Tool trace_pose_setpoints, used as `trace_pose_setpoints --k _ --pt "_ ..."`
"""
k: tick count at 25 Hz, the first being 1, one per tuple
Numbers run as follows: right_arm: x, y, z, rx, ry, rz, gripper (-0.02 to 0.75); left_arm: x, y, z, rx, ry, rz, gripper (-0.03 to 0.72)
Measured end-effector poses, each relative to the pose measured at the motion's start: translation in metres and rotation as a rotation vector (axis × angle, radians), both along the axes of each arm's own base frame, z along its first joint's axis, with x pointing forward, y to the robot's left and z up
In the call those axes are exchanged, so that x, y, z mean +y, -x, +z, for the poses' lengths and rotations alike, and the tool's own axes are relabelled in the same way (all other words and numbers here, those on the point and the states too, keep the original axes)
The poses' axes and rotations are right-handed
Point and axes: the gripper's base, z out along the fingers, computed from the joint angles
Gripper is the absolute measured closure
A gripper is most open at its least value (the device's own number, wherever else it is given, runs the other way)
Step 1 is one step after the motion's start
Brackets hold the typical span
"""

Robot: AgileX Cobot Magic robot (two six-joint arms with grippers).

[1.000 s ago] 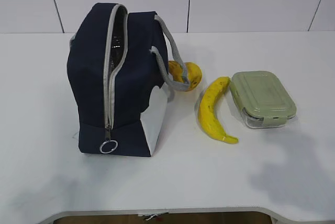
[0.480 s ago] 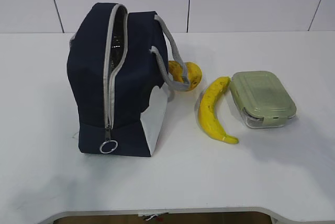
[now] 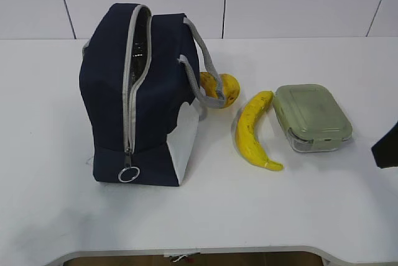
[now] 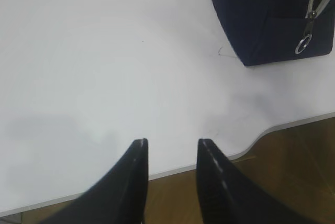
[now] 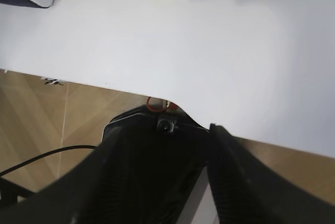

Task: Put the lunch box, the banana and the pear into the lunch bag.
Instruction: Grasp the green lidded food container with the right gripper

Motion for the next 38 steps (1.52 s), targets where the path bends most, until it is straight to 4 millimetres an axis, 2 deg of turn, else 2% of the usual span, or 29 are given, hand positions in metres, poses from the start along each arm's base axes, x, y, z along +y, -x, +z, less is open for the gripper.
trace_pose_setpoints --k 7,11,21,29,34,38 --pt "0.013 -0.040 -0.012 0.042 -0.071 0.116 0.335 0.000 0.000 0.000 0.000 0.000 0.000 0.445" --pt "0.011 -0.059 -0.016 0.049 -0.087 0.129 0.335 0.000 0.000 0.000 0.000 -0.001 0.001 0.445" --pt "-0.036 -0.093 -0.015 0.022 -0.249 0.107 0.335 0.000 0.000 0.000 0.000 -0.003 0.002 0.445" --pt "-0.076 -0.134 -0.017 -0.042 -0.293 0.036 0.335 0.000 0.000 0.000 0.000 -0.003 0.002 0.445" --pt "-0.086 -0.160 -0.033 -0.014 -0.308 0.024 0.335 0.000 0.000 0.000 0.000 -0.005 0.003 0.445" --pt "-0.089 -0.166 -0.043 0.011 -0.307 0.025 0.335 0.000 0.000 0.000 0.000 -0.005 0.003 0.445"
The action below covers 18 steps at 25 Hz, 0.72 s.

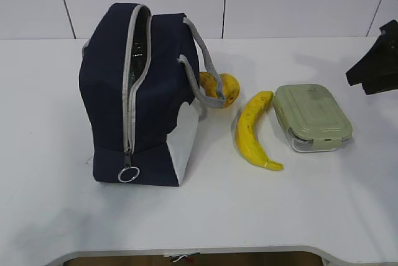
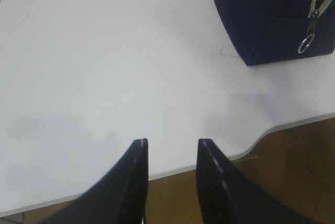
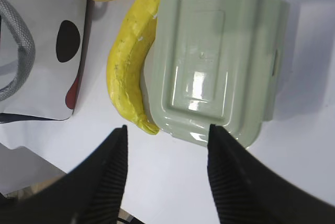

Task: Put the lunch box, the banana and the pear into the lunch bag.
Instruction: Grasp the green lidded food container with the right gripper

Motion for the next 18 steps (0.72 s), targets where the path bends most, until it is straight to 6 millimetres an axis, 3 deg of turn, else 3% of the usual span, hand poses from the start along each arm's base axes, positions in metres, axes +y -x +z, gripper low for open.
trace_pose_setpoints --k 6,11,18 --pt "0.000 0.000 0.001 -0.004 0.002 0.000 0.330 0.000 0.000 0.000 0.000 0.000 0.000 0.445" --pt "-0.001 -0.001 -0.002 0.006 -0.001 -0.003 0.224 0.000 0.000 0.000 0.000 -0.001 0.001 0.445" --pt "-0.004 -0.013 -0.035 0.088 -0.025 0.004 0.180 0.000 0.000 0.000 -0.002 -0.001 0.001 0.445"
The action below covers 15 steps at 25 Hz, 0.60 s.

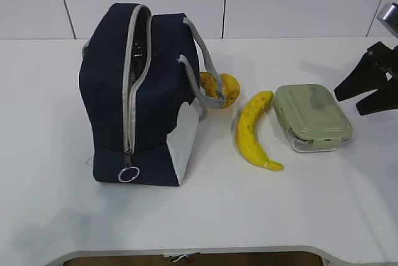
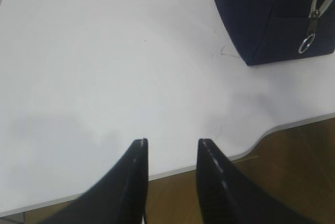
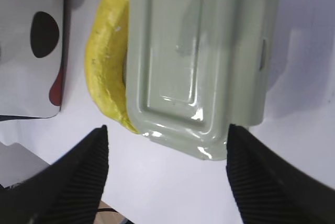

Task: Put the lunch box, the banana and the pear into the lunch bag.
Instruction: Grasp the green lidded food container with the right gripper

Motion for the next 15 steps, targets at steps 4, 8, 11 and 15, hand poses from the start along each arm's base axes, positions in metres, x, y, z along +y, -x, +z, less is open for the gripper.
trace_pose_setpoints --k 4,8,11,15 --pt "-0.003 -0.011 -0.012 -0.005 0.001 0.026 0.177 0.000 -0.001 0.000 0.004 0.000 0.000 0.445" --pt "-0.007 -0.024 -0.012 -0.040 0.014 0.042 0.176 0.000 -0.001 0.000 0.004 0.000 0.000 0.445" --pt "-0.010 -0.033 -0.014 -0.055 0.017 0.046 0.176 0.000 -0.001 0.000 0.004 0.000 0.000 0.445" --pt "-0.011 -0.038 -0.024 -0.043 0.014 0.049 0.176 0.000 -0.001 0.000 0.004 0.000 0.000 0.445"
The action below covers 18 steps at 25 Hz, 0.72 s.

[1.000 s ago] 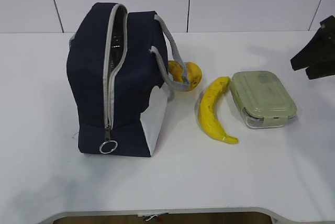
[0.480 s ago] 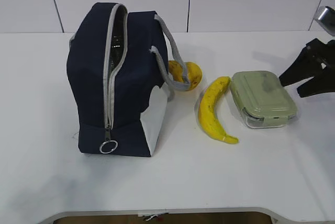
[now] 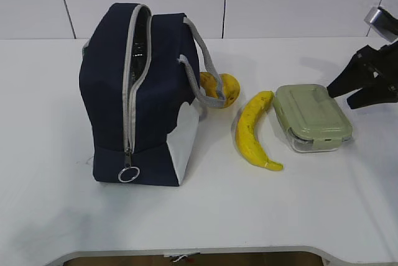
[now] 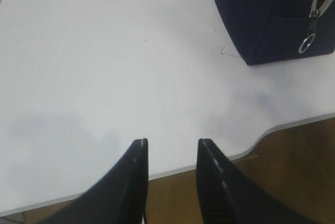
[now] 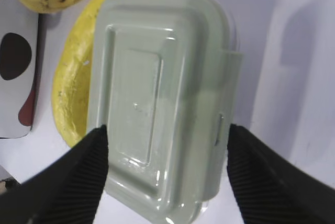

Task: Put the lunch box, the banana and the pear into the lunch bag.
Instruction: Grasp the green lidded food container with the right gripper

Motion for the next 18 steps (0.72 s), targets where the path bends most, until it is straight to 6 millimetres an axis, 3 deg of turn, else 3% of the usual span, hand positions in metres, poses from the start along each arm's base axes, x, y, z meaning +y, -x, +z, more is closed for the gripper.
trace_pose_setpoints --k 10,18 --pt "0.000 -0.005 -0.022 0.021 -0.024 0.022 0.195 0.000 0.000 0.000 0.000 0.000 0.000 0.445" --pt "0.000 -0.006 -0.025 -0.005 -0.030 0.050 0.209 0.000 0.000 0.000 0.000 0.000 0.000 0.445"
